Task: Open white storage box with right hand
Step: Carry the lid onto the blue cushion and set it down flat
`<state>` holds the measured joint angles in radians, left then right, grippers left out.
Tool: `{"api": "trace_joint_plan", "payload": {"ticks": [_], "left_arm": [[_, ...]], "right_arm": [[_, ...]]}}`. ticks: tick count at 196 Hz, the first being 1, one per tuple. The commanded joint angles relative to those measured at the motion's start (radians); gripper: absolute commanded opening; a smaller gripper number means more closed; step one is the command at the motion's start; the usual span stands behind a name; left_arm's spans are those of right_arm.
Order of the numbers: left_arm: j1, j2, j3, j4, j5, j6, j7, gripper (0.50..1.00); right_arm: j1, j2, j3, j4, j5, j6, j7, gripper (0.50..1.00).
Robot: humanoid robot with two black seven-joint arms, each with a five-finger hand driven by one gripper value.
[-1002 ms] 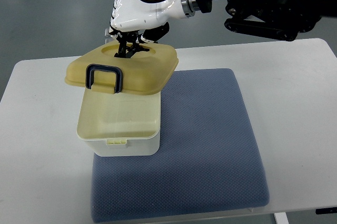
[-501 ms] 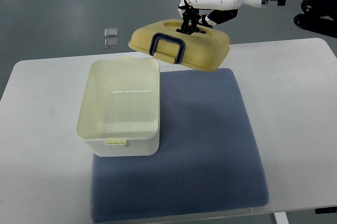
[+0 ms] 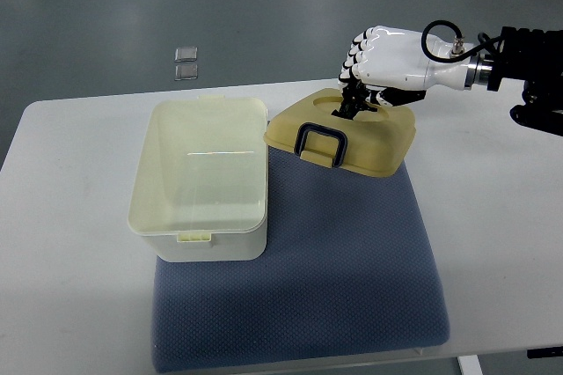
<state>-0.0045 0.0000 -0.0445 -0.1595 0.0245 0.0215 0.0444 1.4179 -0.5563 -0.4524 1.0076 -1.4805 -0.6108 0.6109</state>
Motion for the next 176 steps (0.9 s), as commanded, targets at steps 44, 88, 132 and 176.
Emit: {"api": "trace_joint_plan", "payload": {"ticks": [44,88,132,176], "left_arm": [[0.000,0.000,0.000,0.000,0.000,0.000,0.000,1.000],[0.000,0.000,0.000,0.000,0.000,0.000,0.000,1.000],[0.000,0.000,0.000,0.000,0.000,0.000,0.000,1.000],[0.000,0.000,0.000,0.000,0.000,0.000,0.000,1.000]], "right_arm": [[-0.074,0.013,0.003,0.002,-0.040,0.000,0.000,0.500],[-0.143,0.059,0.014,0.003,-0.049,0.000,0.000,0.500],[-0.168,0.079,0.014,0.003,-0.049,0.000,0.000,0.733],[-0.166,0.076,0.014,0.002,-0.047,0.000,0.000,0.913]]}}
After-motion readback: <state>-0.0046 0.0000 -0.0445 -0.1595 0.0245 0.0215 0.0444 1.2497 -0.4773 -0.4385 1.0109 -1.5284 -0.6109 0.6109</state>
